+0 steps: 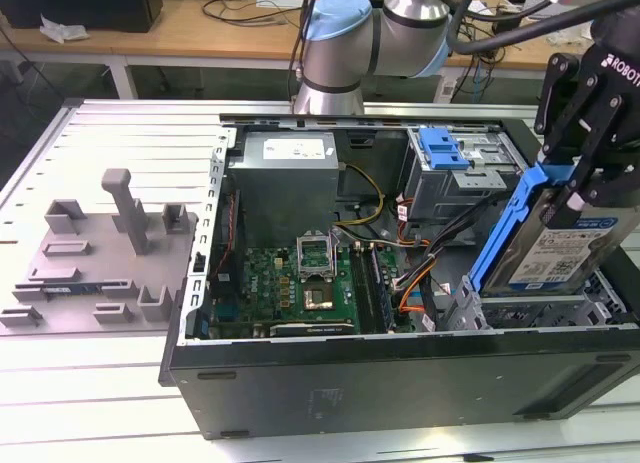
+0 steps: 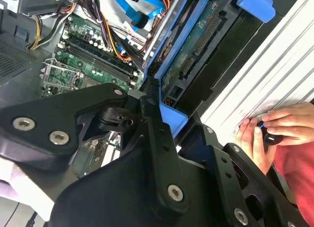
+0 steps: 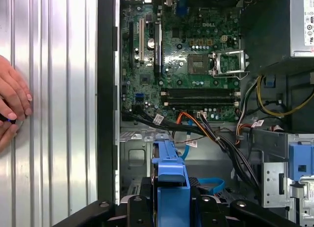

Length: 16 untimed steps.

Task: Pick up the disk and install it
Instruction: 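Insert the disk into the insertion slot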

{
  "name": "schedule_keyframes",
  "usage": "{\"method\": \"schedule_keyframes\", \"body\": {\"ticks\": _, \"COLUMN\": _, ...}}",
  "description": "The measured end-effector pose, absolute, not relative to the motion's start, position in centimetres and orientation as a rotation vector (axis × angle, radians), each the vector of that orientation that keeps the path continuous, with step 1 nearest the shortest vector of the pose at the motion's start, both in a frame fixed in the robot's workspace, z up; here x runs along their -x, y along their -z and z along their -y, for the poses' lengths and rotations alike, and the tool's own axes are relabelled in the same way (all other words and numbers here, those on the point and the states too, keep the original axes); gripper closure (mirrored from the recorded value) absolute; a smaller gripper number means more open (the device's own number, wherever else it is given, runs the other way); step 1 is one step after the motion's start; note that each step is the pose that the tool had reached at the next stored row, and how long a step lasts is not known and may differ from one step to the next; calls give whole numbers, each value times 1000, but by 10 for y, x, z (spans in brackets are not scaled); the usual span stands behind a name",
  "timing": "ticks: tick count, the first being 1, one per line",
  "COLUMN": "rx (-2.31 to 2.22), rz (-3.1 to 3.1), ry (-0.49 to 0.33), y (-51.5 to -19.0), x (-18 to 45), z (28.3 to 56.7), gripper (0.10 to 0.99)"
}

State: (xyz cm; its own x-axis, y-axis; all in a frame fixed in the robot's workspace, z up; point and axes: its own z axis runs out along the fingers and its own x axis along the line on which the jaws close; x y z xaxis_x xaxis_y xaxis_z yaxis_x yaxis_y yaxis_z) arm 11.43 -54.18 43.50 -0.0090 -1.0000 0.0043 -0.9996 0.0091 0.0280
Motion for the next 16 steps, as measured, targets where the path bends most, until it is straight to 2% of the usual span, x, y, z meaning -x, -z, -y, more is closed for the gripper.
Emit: {"method": "schedule_keyframes", "body": {"ticks": 16, "rx": -2195, "rz": 2215, "ry": 27, "y": -396, "x": -114, "z": 542, "gripper": 710}}
